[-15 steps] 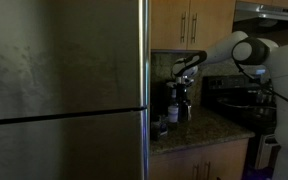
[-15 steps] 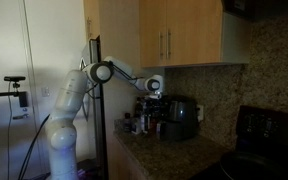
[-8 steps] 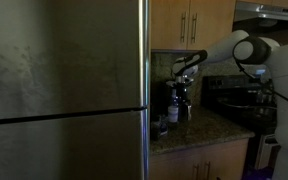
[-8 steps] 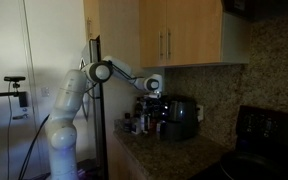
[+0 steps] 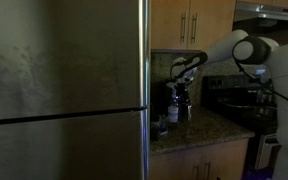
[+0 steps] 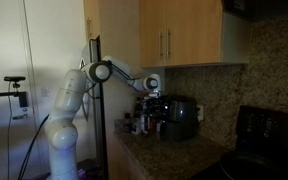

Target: Turn on the air fryer

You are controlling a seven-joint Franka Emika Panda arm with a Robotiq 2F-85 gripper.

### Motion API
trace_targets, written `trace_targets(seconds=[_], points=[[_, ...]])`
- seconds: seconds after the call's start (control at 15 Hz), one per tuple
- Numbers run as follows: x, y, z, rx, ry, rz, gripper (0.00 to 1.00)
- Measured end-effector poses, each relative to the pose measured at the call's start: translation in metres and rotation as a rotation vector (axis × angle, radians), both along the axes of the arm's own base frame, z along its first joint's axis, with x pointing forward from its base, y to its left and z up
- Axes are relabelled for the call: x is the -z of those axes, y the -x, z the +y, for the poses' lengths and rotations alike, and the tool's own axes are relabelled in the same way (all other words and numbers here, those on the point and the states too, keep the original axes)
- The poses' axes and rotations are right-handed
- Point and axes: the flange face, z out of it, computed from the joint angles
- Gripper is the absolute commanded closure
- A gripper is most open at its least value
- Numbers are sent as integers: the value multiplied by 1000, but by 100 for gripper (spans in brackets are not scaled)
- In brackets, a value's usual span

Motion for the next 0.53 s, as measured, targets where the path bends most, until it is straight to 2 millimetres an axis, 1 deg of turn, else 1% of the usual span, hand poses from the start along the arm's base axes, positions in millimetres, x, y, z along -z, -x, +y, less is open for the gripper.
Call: trace_targets(seconds=[0.27,0.53], points=[[-17,2,-17,-46,225,-8,0],[-21,3,-18,-114,353,-15,0]])
